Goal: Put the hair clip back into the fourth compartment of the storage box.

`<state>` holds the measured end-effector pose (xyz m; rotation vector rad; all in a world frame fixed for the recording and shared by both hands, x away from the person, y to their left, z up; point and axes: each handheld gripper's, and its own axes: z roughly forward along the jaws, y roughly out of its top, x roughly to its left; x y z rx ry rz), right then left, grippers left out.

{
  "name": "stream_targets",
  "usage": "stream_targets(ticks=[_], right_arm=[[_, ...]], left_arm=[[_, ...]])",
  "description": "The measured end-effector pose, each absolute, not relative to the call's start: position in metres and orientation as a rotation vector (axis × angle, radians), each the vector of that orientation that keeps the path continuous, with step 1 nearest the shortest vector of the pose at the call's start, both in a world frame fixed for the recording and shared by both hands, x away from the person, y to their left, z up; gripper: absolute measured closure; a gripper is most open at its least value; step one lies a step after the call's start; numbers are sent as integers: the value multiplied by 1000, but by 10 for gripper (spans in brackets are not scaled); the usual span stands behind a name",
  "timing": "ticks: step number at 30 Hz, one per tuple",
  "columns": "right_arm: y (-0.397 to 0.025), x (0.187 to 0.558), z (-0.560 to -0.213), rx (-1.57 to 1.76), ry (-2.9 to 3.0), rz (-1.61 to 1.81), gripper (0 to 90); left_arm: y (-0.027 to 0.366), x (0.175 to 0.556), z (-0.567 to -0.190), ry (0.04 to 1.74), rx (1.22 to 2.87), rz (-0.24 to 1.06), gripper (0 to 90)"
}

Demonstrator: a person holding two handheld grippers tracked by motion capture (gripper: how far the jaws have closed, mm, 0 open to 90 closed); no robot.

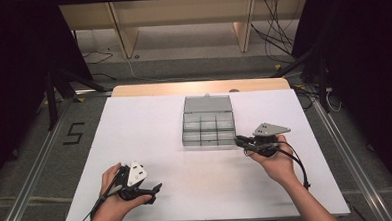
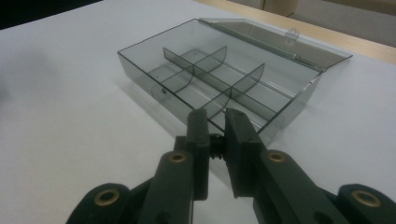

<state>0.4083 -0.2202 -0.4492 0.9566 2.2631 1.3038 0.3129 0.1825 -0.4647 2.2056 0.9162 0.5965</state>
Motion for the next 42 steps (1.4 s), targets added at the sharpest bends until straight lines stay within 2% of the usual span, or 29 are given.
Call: stream_targets(ticks=[42], right_arm=[[-183, 419, -447, 927, 2264, 1291, 812]], left_arm=[[182, 313, -464, 920, 2196, 594, 150]])
